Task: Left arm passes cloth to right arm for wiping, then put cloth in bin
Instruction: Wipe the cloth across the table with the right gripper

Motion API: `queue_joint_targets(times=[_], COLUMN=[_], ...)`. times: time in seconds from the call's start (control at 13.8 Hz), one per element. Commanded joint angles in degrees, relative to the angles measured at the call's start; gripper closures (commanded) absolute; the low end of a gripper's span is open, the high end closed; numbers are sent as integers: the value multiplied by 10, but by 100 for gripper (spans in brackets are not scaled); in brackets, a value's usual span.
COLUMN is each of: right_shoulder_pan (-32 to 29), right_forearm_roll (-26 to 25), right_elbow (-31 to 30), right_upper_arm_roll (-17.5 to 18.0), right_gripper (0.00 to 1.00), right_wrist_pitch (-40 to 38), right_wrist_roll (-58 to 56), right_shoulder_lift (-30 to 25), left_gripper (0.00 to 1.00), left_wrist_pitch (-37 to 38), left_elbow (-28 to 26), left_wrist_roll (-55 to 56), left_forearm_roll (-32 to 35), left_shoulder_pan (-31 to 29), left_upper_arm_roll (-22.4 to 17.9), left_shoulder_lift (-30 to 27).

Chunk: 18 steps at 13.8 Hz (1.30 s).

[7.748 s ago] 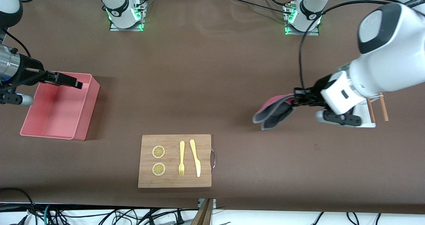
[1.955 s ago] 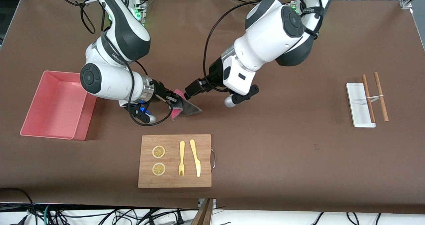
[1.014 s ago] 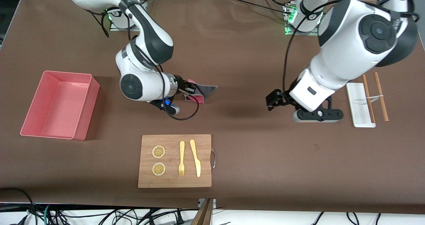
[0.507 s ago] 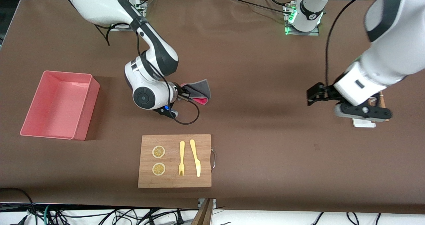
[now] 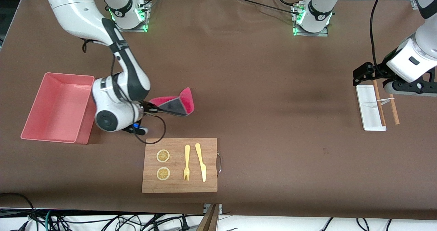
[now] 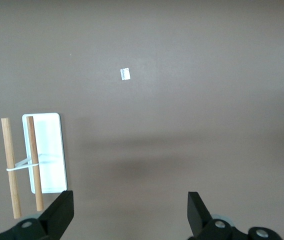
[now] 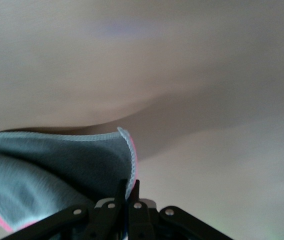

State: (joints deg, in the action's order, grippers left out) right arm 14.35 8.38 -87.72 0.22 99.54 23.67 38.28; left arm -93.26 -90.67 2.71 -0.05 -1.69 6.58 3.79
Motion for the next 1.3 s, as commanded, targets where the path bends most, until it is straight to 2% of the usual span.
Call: queue_joint_targets(times=[0.0,0.14,0.36,0.51,0.65,0.8,1.23], right_shoulder_pan=[0,-1,-1,-2,-1,5,7], right_forearm_roll=[-5,-6,-16,-40,-42,-42,-36], right_elbow=[-6,-3,-1,1,8,23,23], right_upper_arm_roll=[-49,-83,-120,-121,-116,-115,-15], right_gripper=[100,100,100,100,100,100,100], right_wrist_pitch=[-30,-43,-44,-44,-37,-36,21], right_wrist_roll=[-89,-140,-208,-216,-209,-208,3], right_shoulder_lift=[-21,-22,-28,-26,-22,-16,-8], left_gripper=[0,0,0,0,0,0,0], left_wrist_pitch=[-17,-11,-17,-17,-20,-17,-14], left_elbow=[-53,-59,-43,-31,-3,2,1], left_wrist_roll=[0,-3,-23,-24,-25,-25,-24], left_forearm_roll=[-8,-8,-10,-4,-11,-8,-6], left_shoulder_pan=[-14,-11,-12,-9,-17,-17,-17], left_upper_arm_roll=[10,11,12,14,14,14,16], left_shoulder_lift=[-44,-51,-15,11,30,34,33])
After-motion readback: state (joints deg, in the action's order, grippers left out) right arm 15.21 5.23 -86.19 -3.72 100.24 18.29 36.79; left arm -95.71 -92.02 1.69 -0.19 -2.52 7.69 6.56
